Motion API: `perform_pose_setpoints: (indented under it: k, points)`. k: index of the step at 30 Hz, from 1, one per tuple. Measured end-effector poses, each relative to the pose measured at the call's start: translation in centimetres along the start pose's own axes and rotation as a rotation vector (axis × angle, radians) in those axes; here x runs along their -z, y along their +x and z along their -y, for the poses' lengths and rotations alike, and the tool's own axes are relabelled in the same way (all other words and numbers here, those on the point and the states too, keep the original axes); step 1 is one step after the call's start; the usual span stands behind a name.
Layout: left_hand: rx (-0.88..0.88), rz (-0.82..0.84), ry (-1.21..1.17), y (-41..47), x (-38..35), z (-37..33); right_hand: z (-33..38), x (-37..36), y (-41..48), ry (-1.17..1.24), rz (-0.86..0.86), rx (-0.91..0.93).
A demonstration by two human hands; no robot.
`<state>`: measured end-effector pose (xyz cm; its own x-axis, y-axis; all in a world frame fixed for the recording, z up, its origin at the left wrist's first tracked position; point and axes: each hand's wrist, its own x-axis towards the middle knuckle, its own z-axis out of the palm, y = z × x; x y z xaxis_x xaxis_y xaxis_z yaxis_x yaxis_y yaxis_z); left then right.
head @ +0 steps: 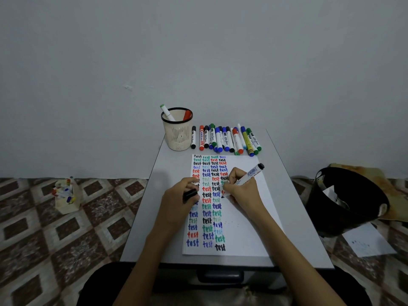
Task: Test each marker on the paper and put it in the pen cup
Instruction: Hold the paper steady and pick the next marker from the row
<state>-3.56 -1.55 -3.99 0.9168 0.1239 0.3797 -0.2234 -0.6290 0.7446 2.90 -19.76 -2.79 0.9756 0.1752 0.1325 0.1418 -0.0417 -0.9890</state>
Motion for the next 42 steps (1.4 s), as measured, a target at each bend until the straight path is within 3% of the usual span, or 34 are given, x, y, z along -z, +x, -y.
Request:
perform_pose_setpoints:
  k: [12, 42]
  points:
    - [0.005, -0.002, 0.0, 0.09, -0.05, 0.21, 0.53, 0.04, -0.22, -0.011, 0.026, 0.03]
    - [-0.004, -0.006, -0.013, -0.13, -0.04, 0.39, 0.34, 0.33, -0.25, -0.013, -0.098, 0.038]
